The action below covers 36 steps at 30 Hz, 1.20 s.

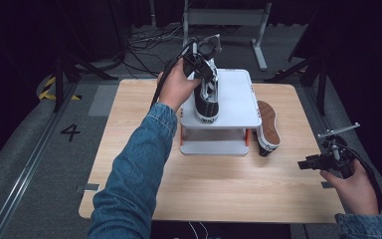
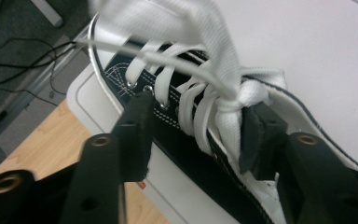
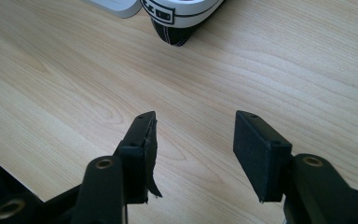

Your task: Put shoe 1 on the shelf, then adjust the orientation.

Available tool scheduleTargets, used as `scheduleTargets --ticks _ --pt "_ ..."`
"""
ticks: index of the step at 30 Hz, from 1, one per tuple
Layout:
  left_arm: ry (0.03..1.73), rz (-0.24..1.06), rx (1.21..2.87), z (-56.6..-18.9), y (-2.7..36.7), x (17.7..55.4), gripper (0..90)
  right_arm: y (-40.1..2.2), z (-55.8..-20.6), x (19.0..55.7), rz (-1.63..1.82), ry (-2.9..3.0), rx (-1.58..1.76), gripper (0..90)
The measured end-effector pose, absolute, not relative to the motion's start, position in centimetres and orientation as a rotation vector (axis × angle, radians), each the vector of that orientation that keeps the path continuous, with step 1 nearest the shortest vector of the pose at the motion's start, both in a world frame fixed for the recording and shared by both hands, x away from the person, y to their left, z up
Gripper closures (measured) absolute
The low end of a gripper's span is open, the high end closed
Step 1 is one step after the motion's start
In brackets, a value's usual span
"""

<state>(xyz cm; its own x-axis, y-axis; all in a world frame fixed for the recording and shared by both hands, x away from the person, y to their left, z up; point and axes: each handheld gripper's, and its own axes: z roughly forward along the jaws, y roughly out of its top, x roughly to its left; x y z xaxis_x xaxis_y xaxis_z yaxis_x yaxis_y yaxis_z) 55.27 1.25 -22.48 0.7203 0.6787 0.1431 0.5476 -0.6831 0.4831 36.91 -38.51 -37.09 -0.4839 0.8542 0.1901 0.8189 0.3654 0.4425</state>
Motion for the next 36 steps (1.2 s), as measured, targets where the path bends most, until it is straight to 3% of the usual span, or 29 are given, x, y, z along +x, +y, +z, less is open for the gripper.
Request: scheduleTargets --ticks 11,17,28,36 --pt "0.902 0.299 2.428 -19.3 4.7 50.9 46.7 -38.1 -37.3 37.3 0.747 2.545 1.559 49.3" --pt "0.875 0.32 2.403 -18.9 7.5 46.9 46.0 -37.7 -37.1 37.8 0.746 2.542 1.54 48.9" --pt "0.789 0.141 2.429 -22.8 12.8 42.2 46.2 -37.2 -35.9 39.4 0.791 2.544 1.452 52.7" --pt "0.845 0.109 2.366 -26.0 15.9 39.9 43.0 -37.3 -35.1 41.0 0.838 2.539 1.397 57.2"
